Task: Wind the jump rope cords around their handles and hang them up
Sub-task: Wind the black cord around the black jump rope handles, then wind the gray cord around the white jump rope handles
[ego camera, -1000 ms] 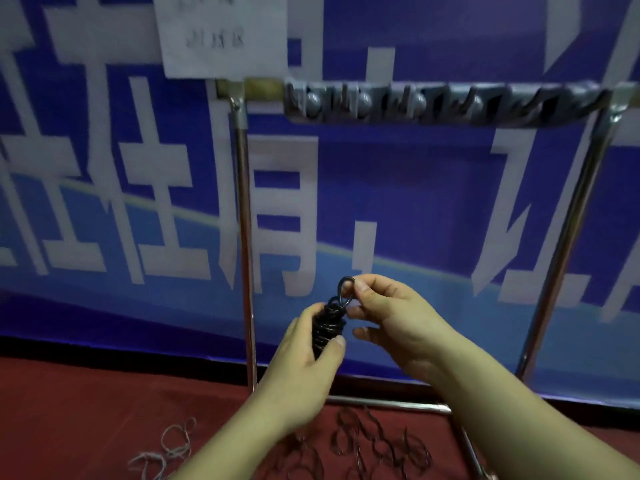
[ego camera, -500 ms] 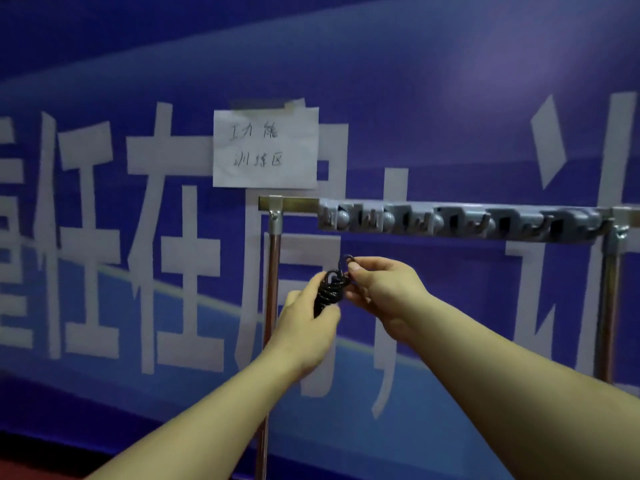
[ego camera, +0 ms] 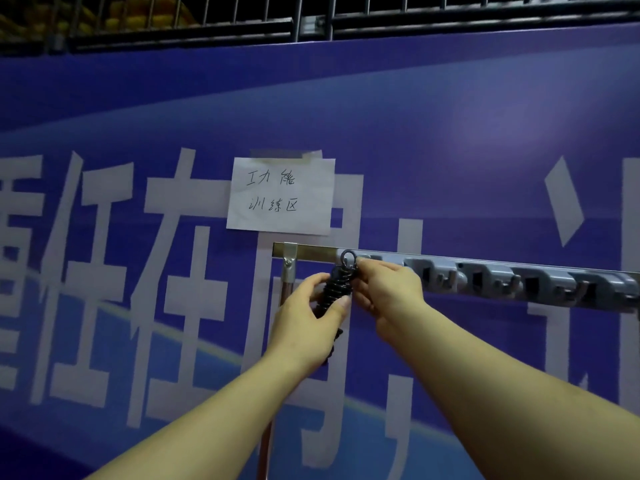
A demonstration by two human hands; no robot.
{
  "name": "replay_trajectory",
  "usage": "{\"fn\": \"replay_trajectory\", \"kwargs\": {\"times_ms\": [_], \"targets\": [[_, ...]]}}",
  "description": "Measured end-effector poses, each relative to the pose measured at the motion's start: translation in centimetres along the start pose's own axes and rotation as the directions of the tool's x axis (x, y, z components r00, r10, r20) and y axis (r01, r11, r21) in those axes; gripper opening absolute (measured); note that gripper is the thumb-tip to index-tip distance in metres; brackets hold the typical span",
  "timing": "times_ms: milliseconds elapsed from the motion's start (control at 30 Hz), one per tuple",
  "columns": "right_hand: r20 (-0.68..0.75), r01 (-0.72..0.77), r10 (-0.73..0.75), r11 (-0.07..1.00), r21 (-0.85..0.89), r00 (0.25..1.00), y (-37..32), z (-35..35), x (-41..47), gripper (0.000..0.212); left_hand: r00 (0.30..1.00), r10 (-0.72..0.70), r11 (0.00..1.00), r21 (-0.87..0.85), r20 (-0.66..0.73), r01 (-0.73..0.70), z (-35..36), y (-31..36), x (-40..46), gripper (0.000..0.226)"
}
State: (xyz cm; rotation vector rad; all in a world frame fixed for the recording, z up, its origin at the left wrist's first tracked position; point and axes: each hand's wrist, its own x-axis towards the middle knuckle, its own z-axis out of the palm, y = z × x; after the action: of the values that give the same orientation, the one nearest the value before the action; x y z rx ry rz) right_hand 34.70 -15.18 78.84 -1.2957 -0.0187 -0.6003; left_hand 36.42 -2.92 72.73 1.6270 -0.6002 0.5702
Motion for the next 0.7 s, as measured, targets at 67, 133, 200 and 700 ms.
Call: {"fn": "replay_trajectory", "kwargs": {"times_ms": [67, 133, 200, 700], "targets": [[-0.015, -0.004, 0.004, 0.999, -0.045, 1.000, -0.1, -0.1, 0.4, 0.016, 1.000, -0.003, 1.000, 0.013, 0.006, 0.003, 0.1, 0.0, 0.5, 0.037], [-0.038, -0.030, 0.027, 0.996, -0.079, 0.999, 0.1, 0.0, 0.7, 0.014, 1.000, -0.021, 1.000, 0.019, -0.004, 0.021, 0.2, -0.4, 0.5, 0.033], [-0.059, -0.074, 0.069, 0.993, -0.091, 0.996, 0.8, 0.0, 0.8, 0.010, 0.998, -0.067, 0.997, 0.027, -0.010, 0.068, 0.4, -1.0, 0.0, 0.028], [-0.180, -0.237, 0.181, 0.899, -0.369, 0.967, 14.9, -14.6, -9.9, 0.014, 0.879, -0.477, 0.868, 0.144, -0.018, 0.475, 4.2, -9.9, -13.3, 0.069]]}}
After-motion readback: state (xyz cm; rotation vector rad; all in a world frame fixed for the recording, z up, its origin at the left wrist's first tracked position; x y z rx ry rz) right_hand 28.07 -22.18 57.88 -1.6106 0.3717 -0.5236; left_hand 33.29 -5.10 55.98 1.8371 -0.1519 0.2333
